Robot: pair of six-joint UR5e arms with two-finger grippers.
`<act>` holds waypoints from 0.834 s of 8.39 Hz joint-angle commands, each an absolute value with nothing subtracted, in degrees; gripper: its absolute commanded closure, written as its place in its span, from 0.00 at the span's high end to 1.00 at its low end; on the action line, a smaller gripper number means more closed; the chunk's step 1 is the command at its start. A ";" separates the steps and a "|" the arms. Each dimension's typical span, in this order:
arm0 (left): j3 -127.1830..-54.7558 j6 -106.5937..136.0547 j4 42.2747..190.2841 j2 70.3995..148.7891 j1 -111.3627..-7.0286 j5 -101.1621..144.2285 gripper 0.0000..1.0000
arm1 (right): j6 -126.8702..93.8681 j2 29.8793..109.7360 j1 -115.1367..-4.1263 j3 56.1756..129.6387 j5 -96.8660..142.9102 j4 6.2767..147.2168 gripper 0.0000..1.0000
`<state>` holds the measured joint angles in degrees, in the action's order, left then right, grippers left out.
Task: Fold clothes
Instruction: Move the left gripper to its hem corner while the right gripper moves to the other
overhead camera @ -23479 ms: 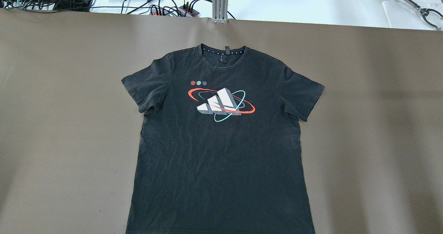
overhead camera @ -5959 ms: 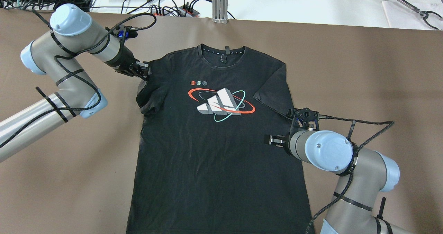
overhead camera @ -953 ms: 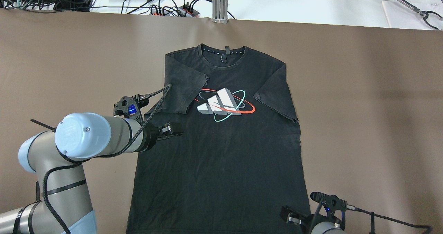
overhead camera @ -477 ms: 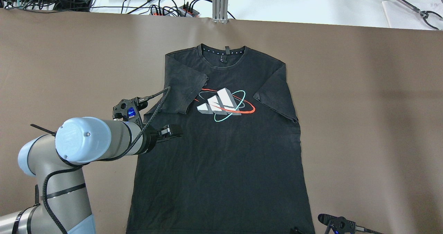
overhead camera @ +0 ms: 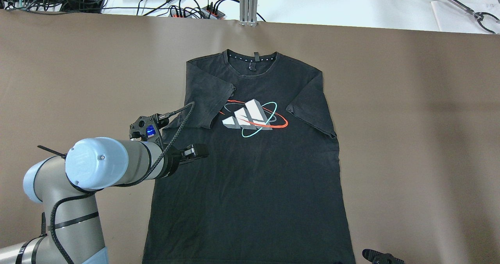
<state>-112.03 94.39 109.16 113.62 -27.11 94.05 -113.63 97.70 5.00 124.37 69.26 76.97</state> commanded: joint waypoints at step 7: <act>-121.43 99.73 109.34 100.77 -18.14 85.56 0.93 | -115.48 98.35 7.64 128.13 71.45 76.99 0.00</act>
